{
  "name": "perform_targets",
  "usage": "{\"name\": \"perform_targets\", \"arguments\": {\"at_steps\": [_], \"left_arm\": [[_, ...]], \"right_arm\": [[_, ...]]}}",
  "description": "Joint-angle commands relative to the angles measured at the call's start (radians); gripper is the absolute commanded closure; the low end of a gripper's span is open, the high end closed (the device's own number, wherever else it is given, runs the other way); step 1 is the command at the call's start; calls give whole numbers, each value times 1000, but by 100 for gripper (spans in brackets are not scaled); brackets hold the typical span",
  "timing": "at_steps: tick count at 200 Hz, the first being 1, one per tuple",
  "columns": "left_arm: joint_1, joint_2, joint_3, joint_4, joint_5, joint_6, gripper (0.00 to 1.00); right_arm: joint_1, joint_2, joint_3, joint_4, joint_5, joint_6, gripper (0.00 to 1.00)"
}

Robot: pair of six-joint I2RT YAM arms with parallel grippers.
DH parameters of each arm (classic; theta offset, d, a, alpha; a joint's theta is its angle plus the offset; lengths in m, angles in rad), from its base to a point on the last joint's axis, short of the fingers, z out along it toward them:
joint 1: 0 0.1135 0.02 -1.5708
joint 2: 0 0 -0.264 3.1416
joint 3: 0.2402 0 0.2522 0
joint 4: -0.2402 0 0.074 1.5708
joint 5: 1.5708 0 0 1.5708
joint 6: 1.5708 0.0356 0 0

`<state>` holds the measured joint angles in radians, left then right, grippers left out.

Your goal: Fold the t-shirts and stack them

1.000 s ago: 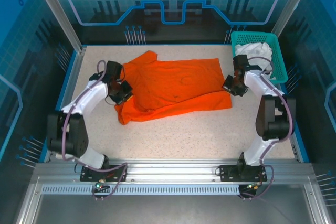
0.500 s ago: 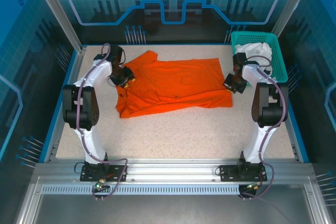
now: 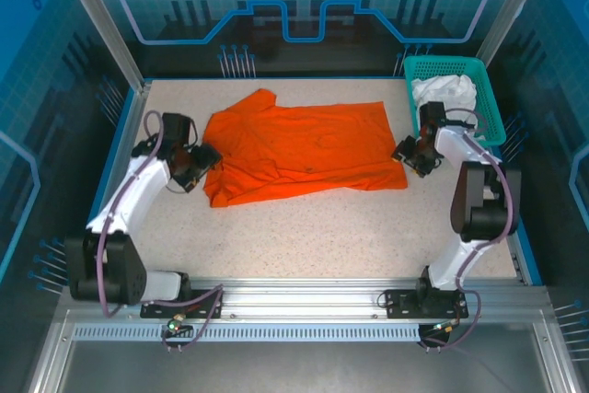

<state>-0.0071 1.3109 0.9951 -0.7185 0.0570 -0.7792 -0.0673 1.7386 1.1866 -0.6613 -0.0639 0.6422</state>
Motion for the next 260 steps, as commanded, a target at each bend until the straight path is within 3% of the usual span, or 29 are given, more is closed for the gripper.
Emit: {"name": "perform_targets", "arguments": {"at_steps": [1,67,93,139,155,207,245,260], "left_arm": [[17,-68,-149,74,96,-47,25],[26,-78,-418,367,207,-190,34],[25,-58,-432,425,185,-185,36],[25,25,-442,501,141,-160,51],[25,40,-449,513,123,-148,57],[29,71,-426,503,50,-111,100],[41,44,-373,452,-4,-107,100],[51,29,-322,417,-3,-106,100]], "right_arm": [[-1,-63,-122,93,-119,0,44],[11,-75,-241,150,-99,8,46],[9,-79,-242,156,-69,2,45],[-8,-46,-226,173,-43,5,49],[-12,-39,-226,187,-48,5,54],[-11,-44,-250,185,-23,8,83],[-19,-64,-228,162,-10,6,100],[-18,-75,-182,125,-11,0,100]]}}
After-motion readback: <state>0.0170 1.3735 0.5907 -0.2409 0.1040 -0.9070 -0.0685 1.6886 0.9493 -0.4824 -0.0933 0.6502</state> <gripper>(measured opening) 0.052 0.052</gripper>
